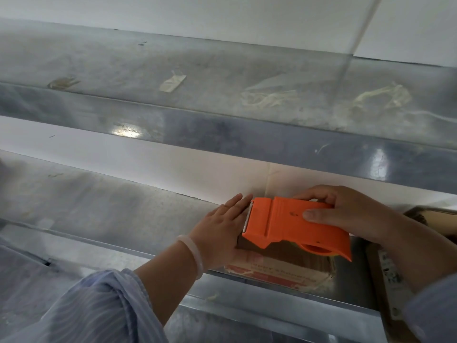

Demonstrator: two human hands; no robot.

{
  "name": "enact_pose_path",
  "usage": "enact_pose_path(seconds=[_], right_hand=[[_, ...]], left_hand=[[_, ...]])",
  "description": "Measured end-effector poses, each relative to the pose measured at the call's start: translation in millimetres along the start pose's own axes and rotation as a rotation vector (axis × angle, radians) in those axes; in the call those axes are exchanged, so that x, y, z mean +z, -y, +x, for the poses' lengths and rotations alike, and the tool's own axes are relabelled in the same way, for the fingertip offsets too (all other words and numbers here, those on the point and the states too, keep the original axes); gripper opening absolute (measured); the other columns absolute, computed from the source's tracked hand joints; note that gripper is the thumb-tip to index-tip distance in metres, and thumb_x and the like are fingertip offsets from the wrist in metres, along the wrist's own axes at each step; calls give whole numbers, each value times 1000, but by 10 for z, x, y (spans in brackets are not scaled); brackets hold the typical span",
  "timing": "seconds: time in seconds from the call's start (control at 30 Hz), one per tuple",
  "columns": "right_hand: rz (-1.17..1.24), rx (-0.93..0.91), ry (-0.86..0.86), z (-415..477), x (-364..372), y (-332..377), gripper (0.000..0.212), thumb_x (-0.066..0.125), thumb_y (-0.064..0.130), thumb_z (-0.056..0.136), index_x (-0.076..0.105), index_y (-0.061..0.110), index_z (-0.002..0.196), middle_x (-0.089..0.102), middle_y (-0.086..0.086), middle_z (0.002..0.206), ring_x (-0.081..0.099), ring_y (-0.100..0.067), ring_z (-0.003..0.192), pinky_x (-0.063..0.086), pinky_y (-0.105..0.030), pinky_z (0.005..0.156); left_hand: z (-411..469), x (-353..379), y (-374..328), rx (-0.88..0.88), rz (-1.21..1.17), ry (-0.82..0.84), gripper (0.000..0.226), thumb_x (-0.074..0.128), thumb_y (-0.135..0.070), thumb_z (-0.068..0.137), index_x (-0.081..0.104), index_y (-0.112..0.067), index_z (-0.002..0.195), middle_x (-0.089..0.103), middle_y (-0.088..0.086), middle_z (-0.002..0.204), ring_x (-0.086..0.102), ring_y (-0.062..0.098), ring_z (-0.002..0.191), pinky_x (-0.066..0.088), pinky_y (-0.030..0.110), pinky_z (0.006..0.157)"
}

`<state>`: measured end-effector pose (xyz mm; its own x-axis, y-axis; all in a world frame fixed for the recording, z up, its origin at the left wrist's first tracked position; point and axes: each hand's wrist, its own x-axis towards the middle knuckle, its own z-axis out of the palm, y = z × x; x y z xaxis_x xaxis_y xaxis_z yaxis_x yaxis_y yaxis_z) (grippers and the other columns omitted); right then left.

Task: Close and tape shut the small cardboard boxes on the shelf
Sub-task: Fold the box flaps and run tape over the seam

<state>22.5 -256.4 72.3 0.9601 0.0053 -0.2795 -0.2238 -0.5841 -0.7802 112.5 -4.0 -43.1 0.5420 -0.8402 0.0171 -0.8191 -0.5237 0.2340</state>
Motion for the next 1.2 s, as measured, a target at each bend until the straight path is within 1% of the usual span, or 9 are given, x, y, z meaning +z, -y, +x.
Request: enact_pose_path(seconds=[0.1,0.23,0.37,0.47,0.57,0.73,0.87,1.0,1.2], right_hand=[[-20,-7,9,-8,-24,-1,53,72,59,58,68,40,107,73,16,100,70,-6,90,55,-29,82],[-42,9,31,-42,-81,9,42,78,57,68,67,42,106,73,16,98,70,-6,89,56,-29,81],[-53,10,7,-62,-102,-1,46,69,53,62,67,42,107,73,14,100,70,-5,89,56,-31,85],[-58,10,10,-55,-112,0,44,69,56,59,66,46,102,72,19,98,69,-3,89,55,-28,84],[-44,13,3,-62,-137,-9,43,69,57,56,66,49,98,71,17,100,69,-4,89,55,-27,81],[-62,24,17,-76,-204,-57,38,75,68,65,67,54,99,72,18,102,70,-4,88,55,-27,78],[-64,52,15,-138,-304,-129,46,79,71,56,65,60,98,73,17,101,71,-5,87,56,-31,79],[-39,53,14,-243,-409,-263,78,74,87,33,68,53,103,73,13,103,71,-10,92,57,-38,85],[-8,118,-22,-385,-536,-399,82,75,87,32,68,53,105,72,11,109,70,-16,98,57,-43,88]], left_hand=[[3,-9,-8,-2,17,26,108,20,-87,72,3,-25,158,-9,-3,164,-11,16,151,11,38,124],[23,-24,-11,-4,88,68,107,11,-87,73,0,-23,158,-11,-1,164,-13,18,151,12,41,123],[52,-44,-11,1,142,120,92,25,-76,88,-9,-23,156,-19,0,163,-18,18,149,4,39,124],[68,-50,-4,14,126,130,101,16,-82,80,-9,-21,156,-19,1,162,-20,18,149,5,38,124],[60,-89,-22,-5,101,158,107,16,-85,74,-11,-21,156,-21,0,161,-20,18,149,2,36,124],[55,-152,-65,-24,119,194,99,26,-75,82,-17,-21,153,-23,-1,161,-21,17,148,0,37,124],[42,-188,-87,-14,147,195,97,33,-72,89,-20,-21,152,-25,-1,160,-22,17,148,-3,35,123],[35,-195,-76,-7,132,200,98,29,-75,85,-29,-23,144,-33,-6,152,-23,16,148,-3,35,124],[29,-173,-52,14,140,180,100,14,-84,75,-31,-25,142,-30,-8,152,-26,14,144,-13,28,116]])
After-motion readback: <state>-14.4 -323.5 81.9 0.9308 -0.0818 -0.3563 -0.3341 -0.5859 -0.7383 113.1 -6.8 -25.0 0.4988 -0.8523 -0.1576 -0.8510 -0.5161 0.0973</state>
